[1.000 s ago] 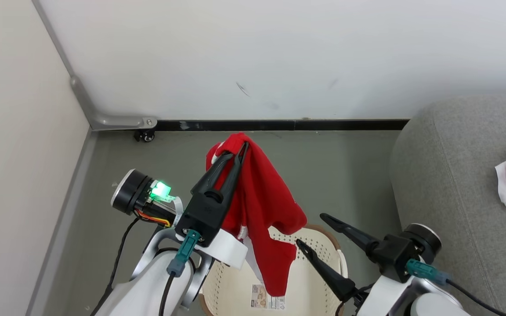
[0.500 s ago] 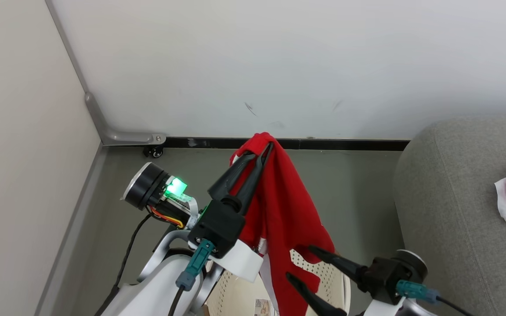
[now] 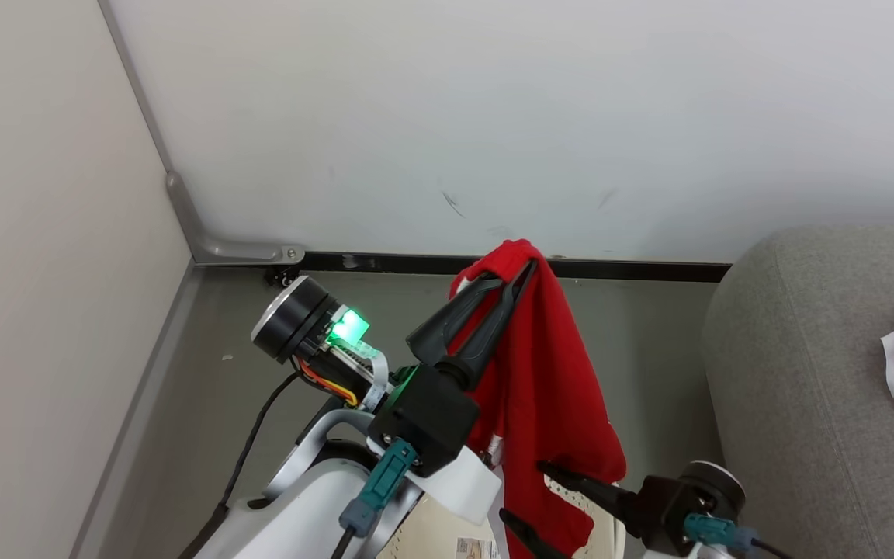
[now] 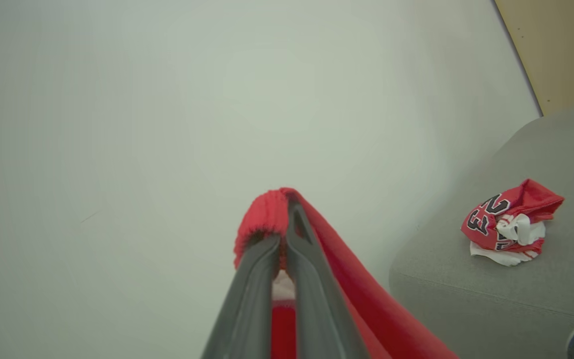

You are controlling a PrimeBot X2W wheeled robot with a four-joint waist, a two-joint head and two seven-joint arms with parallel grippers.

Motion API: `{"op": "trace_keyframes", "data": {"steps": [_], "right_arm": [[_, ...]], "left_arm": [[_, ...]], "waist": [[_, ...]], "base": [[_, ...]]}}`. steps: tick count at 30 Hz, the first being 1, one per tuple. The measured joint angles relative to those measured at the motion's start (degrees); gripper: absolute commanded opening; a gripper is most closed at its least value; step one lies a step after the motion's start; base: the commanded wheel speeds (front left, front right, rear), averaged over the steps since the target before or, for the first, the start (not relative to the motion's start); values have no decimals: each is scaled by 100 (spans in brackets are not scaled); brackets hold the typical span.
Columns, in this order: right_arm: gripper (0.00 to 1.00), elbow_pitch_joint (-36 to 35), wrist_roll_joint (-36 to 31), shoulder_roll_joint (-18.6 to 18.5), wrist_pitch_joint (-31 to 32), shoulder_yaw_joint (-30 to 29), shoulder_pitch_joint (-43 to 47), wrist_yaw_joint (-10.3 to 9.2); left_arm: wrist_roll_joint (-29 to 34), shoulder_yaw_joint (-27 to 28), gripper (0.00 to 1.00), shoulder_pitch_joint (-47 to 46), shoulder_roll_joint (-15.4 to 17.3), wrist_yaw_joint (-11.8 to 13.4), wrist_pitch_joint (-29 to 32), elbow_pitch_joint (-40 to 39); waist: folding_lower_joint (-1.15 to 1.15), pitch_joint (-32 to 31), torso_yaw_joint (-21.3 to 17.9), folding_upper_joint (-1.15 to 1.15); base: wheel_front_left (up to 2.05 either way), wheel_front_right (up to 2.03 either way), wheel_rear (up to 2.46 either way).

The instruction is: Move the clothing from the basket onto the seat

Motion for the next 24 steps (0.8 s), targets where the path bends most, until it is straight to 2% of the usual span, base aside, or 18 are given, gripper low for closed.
{"op": "trace_keyframes", "data": {"steps": [9,18,19,20,22,24], "right_arm": [[100,294,-123,166,-160,-77,-225,0],[100,645,-542,365,-482,-330,-513,0],[81,695,-580,396,-522,-377,-548,0],[47,727,-605,431,-575,-433,-567,0],[36,810,-726,475,-613,-456,-603,0],[31,924,-799,513,-673,-467,-642,0]], "left_arm": [[-1,-134,0,-76,-54,-101,291,-301],[-14,-212,0,-75,-96,-192,590,-511],[-34,-212,0,-75,-97,-192,592,-532],[-54,-212,0,-75,-103,-192,627,-555],[-56,-211,0,-75,-105,-192,679,-602],[-76,-207,0,-75,-109,-191,713,-658]], "waist": [[0,-24,87,0],[0,-16,164,0],[0,-12,169,0],[0,-8,173,0],[0,2,178,0],[0,15,177,0]], "base": [[0,0,0],[0,0,0],[0,0,0],[0,0,0],[0,0,0],[0,0,0]]}}
